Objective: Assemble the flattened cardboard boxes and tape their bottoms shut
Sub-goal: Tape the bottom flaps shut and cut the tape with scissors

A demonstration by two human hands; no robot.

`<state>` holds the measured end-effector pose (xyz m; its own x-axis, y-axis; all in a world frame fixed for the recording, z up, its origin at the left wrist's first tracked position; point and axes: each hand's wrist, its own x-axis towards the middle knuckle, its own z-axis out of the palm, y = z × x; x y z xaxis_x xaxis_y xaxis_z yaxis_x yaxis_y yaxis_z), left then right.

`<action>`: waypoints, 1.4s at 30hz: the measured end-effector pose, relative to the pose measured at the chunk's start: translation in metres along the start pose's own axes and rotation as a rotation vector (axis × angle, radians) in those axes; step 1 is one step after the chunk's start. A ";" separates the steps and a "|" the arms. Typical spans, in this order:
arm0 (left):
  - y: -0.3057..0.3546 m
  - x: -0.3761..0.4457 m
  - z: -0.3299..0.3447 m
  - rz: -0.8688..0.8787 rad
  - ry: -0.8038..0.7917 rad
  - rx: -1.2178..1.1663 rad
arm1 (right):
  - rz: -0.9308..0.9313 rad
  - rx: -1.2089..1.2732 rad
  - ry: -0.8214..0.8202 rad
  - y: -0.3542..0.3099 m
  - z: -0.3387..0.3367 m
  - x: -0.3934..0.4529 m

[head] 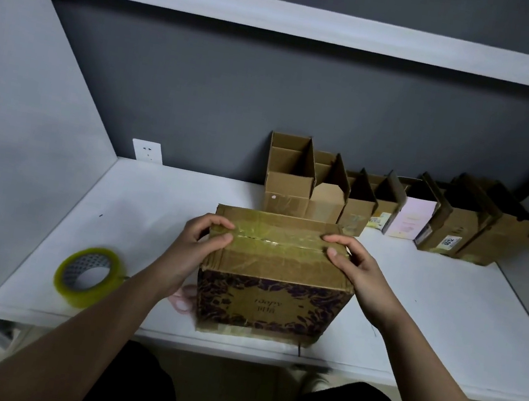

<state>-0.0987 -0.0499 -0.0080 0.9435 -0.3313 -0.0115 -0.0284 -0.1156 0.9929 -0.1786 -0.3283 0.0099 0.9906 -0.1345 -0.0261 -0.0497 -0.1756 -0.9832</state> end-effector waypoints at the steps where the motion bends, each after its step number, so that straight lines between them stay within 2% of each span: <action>1: 0.000 0.000 -0.001 0.005 -0.005 0.023 | 0.000 -0.001 -0.007 -0.001 0.000 0.000; 7: 0.015 0.001 -0.005 0.053 -0.059 0.261 | 0.035 -0.074 -0.035 -0.013 0.000 -0.003; 9: 0.025 0.000 -0.004 0.039 -0.090 0.370 | 0.010 -0.241 -0.021 -0.019 -0.001 -0.002; 11: 0.036 0.000 -0.003 0.014 -0.072 0.448 | -0.041 -0.513 0.021 -0.028 0.000 0.003; 14: 0.057 -0.002 -0.004 0.014 -0.072 0.398 | -0.141 -0.811 0.078 -0.049 0.015 0.006; 17: 0.068 -0.006 -0.014 0.053 -0.051 0.306 | -0.303 -0.805 0.080 -0.076 0.049 0.008; 21: 0.064 -0.013 -0.057 0.146 0.100 0.360 | -0.456 -0.747 0.046 -0.106 0.108 0.014; 24: 0.041 -0.027 -0.108 0.144 0.203 0.538 | -0.538 -0.791 -0.033 -0.114 0.168 0.023; 26: 0.013 -0.035 -0.140 0.070 0.196 0.708 | -0.548 -0.861 -0.115 -0.110 0.206 0.030; 29: -0.031 -0.054 -0.180 -0.179 0.030 0.946 | -0.486 -0.991 -0.261 -0.091 0.261 0.042; 32: -0.060 -0.063 -0.187 -0.315 -0.071 1.179 | -0.333 -1.066 -0.396 -0.060 0.294 0.053; 35: -0.086 -0.061 -0.188 -0.326 -0.144 1.315 | -0.168 -1.050 -0.444 -0.030 0.308 0.063; 38: -0.109 -0.058 -0.188 -0.227 -0.247 1.416 | -0.054 -0.962 -0.436 -0.010 0.311 0.068; 41: -0.125 -0.049 -0.186 -0.171 -0.225 1.521 | 0.027 -0.802 -0.385 0.001 0.308 0.076; 42: -0.125 -0.047 -0.186 -0.145 -0.171 1.488 | 0.045 -0.746 -0.368 0.003 0.307 0.077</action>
<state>-0.0782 0.1539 -0.1094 0.9214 -0.3243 -0.2141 -0.3402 -0.9395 -0.0409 -0.0635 -0.0398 -0.0505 0.9577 0.1477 -0.2469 -0.0334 -0.7954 -0.6052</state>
